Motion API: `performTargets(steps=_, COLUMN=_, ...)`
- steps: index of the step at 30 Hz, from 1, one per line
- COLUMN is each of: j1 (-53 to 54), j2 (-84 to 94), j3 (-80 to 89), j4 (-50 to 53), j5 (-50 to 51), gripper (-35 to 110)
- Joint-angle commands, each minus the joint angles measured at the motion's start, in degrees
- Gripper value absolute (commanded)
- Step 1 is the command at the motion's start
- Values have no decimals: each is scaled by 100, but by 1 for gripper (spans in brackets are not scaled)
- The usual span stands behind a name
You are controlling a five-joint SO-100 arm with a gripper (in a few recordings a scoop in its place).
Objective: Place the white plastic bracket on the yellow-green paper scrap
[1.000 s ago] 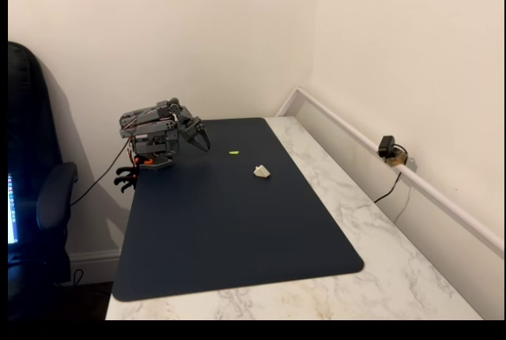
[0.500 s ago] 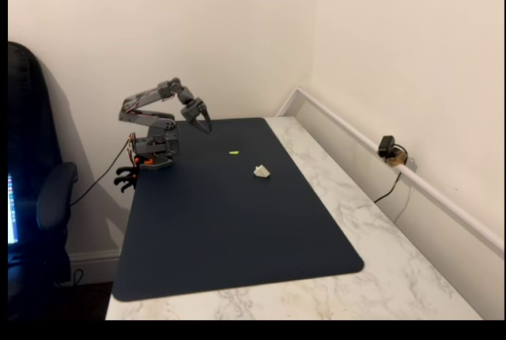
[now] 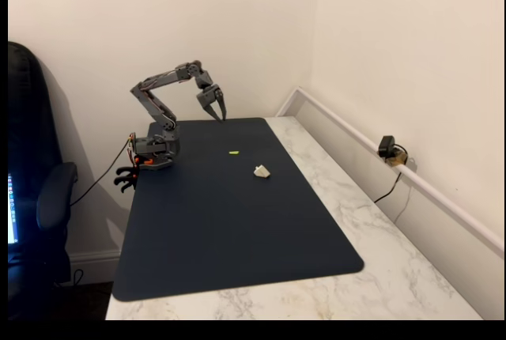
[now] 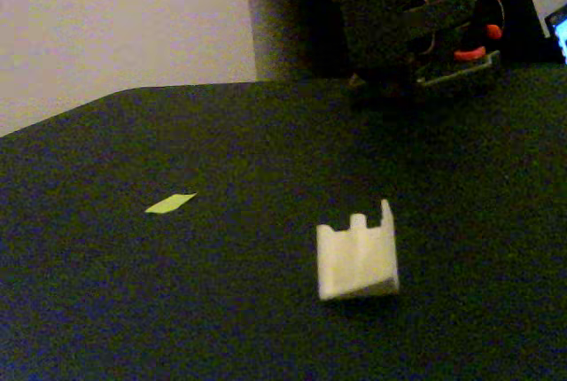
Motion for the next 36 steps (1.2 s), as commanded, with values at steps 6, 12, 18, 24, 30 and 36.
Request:
performTargets(steps=6, j1=-580, j2=-809, j3=-1406, j4=492, j5=677, gripper=7)
performTargets(steps=12, j1=-721, j2=-2065, j3=-2619, j4=870, j5=844, gripper=4)
performTargets(steps=18, j1=-782, j2=-3138, j3=-4280, j4=1608, j5=563, gripper=4)
performTargets(steps=24, j1=-765, j2=-3929, j3=-5124, j4=2101, j5=782, gripper=4)
performTargets(steps=30, j1=-1090, j2=-4632, j3=-5265, j4=1793, j5=1169, gripper=6)
performTargets(steps=36, j1=-1433, j2=-5634, j3=-5924, j4=1573, j5=1731, gripper=18)
